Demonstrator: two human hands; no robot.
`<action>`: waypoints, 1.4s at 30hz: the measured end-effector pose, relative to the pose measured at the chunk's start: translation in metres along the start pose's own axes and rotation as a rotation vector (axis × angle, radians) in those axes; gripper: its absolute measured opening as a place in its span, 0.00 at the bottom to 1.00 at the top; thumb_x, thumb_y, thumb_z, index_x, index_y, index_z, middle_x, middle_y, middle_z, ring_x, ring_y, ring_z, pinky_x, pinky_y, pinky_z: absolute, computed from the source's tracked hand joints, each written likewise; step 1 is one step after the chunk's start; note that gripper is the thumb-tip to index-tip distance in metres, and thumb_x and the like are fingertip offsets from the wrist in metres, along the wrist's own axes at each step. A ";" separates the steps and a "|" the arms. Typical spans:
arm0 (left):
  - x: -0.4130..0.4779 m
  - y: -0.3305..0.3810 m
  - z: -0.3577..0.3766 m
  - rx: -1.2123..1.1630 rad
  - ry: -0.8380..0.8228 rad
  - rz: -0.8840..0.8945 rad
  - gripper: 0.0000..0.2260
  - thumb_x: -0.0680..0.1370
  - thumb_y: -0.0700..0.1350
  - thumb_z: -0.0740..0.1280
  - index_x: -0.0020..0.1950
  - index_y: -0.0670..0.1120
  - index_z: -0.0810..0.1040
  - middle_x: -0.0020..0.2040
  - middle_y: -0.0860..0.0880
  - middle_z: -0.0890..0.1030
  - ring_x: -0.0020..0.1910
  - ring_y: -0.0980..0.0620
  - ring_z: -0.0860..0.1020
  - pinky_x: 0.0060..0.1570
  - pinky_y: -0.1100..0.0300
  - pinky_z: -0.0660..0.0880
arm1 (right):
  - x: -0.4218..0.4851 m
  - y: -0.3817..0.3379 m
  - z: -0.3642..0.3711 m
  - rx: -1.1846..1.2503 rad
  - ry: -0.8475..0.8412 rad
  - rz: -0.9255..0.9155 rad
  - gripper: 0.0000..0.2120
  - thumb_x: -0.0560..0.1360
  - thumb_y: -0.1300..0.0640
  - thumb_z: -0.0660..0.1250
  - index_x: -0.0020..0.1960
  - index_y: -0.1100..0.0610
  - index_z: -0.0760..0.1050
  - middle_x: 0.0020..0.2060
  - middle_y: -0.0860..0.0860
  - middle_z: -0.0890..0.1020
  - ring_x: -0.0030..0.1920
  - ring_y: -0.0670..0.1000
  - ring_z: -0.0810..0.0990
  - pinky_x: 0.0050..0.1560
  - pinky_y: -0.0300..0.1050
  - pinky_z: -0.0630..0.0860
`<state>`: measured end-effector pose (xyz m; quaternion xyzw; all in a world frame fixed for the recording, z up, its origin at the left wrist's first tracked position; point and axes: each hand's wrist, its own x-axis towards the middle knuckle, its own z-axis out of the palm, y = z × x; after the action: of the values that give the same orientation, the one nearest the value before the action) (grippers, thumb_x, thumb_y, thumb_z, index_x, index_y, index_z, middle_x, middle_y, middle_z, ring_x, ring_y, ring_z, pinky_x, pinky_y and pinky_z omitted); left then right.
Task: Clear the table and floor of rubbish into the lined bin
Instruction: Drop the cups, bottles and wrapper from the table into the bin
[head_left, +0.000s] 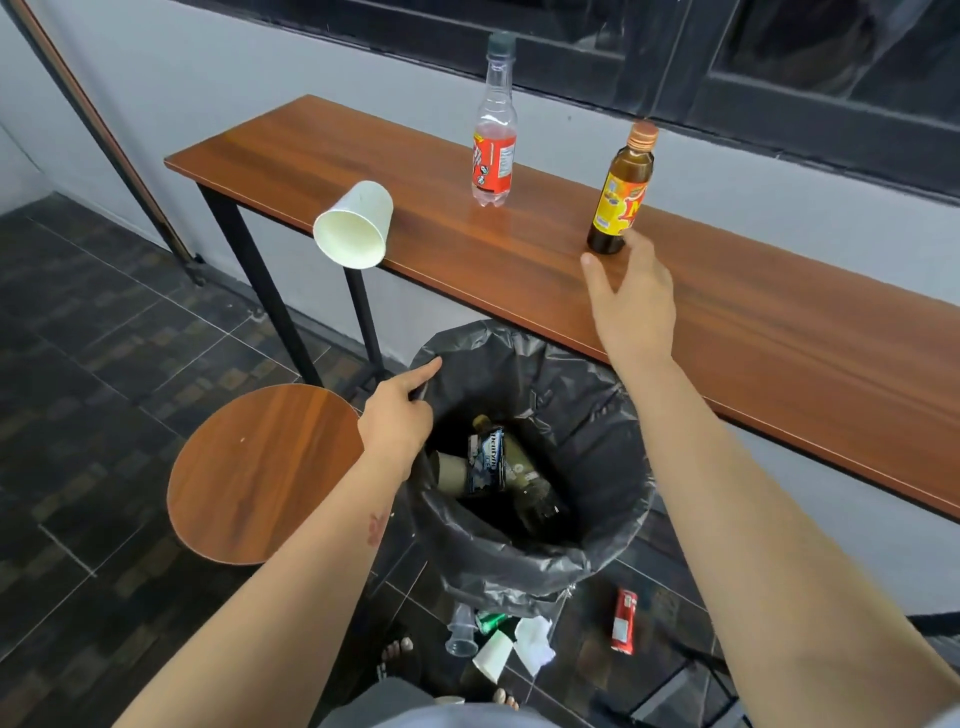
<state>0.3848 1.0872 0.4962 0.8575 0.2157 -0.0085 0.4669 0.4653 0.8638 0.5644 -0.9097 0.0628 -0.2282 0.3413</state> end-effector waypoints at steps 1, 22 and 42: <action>0.005 0.001 -0.001 0.008 -0.006 0.001 0.32 0.75 0.31 0.53 0.63 0.66 0.76 0.59 0.54 0.80 0.27 0.53 0.74 0.20 0.66 0.64 | 0.008 0.001 0.005 -0.015 -0.008 0.041 0.29 0.79 0.43 0.62 0.75 0.56 0.62 0.71 0.54 0.70 0.72 0.55 0.65 0.67 0.52 0.68; 0.081 0.010 -0.008 0.091 -0.066 0.020 0.33 0.75 0.30 0.53 0.65 0.64 0.76 0.67 0.53 0.76 0.27 0.53 0.73 0.16 0.70 0.61 | 0.086 0.001 0.048 0.257 0.026 0.228 0.25 0.74 0.47 0.71 0.65 0.54 0.65 0.57 0.49 0.78 0.55 0.49 0.78 0.50 0.39 0.72; 0.033 -0.005 -0.030 0.055 -0.010 0.063 0.34 0.72 0.31 0.53 0.63 0.66 0.75 0.66 0.54 0.77 0.51 0.45 0.80 0.38 0.59 0.72 | -0.059 -0.037 0.045 -0.344 -1.215 -0.085 0.21 0.66 0.40 0.75 0.49 0.54 0.75 0.45 0.52 0.81 0.42 0.51 0.81 0.40 0.45 0.77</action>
<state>0.4073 1.1254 0.5021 0.8764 0.1859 -0.0039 0.4443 0.4317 0.9346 0.5371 -0.9204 -0.1425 0.3292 0.1556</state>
